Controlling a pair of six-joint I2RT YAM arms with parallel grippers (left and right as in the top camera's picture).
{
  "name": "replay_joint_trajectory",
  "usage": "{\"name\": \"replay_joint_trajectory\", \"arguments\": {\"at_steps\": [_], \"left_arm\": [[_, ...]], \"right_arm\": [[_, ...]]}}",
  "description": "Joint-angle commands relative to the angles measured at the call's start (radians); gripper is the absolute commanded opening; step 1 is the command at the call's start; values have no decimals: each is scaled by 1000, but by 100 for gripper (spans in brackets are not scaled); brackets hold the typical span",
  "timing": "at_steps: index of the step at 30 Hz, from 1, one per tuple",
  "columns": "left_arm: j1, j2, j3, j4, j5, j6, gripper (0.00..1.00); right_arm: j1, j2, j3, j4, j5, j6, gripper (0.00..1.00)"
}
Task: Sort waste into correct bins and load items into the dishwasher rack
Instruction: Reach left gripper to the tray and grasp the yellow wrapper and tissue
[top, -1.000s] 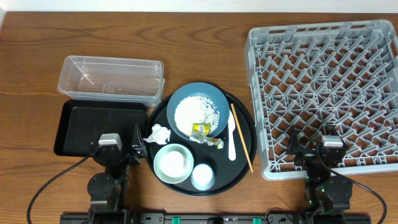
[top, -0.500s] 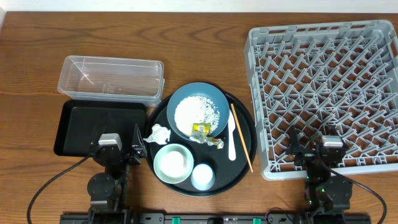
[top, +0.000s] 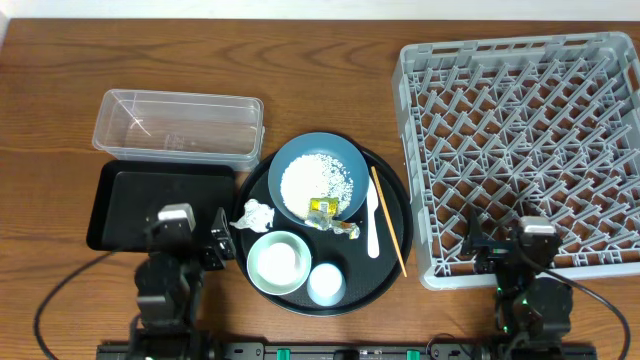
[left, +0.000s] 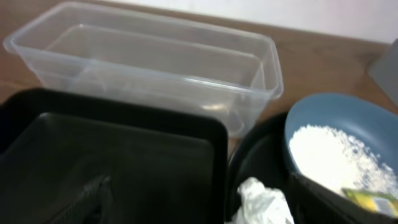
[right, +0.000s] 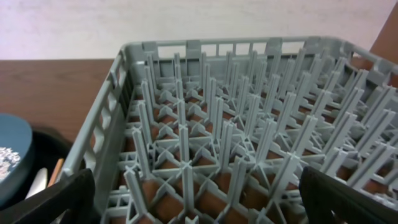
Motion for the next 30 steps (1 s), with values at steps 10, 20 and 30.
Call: {"name": "replay_joint_trajectory", "arguments": {"at_steps": [10,20,30], "left_arm": [[4,456,630,-505,71,-48,89],[5,630,801,-713,102,-39,89],[-65,812,801,-633,272,-186,89]], "right_arm": [[5,451,412,-317,0,16,99],[5,782,693,-602,-47,16,99],[5,805,708,-608,-68,17,99]]}}
